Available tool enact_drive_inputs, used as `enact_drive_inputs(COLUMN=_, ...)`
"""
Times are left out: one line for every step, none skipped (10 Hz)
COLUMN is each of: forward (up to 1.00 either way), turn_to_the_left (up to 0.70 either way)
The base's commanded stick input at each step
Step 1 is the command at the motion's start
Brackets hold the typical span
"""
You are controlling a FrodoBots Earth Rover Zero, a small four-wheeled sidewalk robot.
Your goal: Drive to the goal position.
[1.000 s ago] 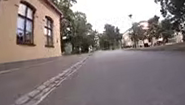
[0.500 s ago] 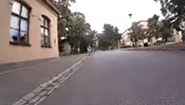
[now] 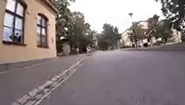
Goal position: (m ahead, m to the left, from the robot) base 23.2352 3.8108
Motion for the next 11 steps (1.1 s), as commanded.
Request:
enact_drive_inputs(forward=0.7, turn_to_the_left=0.04)
enact_drive_inputs(forward=0.7, turn_to_the_left=0.04)
enact_drive_inputs(forward=0.7, turn_to_the_left=0.04)
enact_drive_inputs(forward=0.7, turn_to_the_left=0.04)
enact_drive_inputs(forward=0.7, turn_to_the_left=0.04)
enact_drive_inputs(forward=0.7, turn_to_the_left=0.04)
enact_drive_inputs(forward=0.7, turn_to_the_left=0.04)
enact_drive_inputs(forward=0.7, turn_to_the_left=0.04)
enact_drive_inputs(forward=0.7, turn_to_the_left=0.04)
enact_drive_inputs(forward=0.7, turn_to_the_left=0.04)
enact_drive_inputs(forward=0.7, turn_to_the_left=0.04)
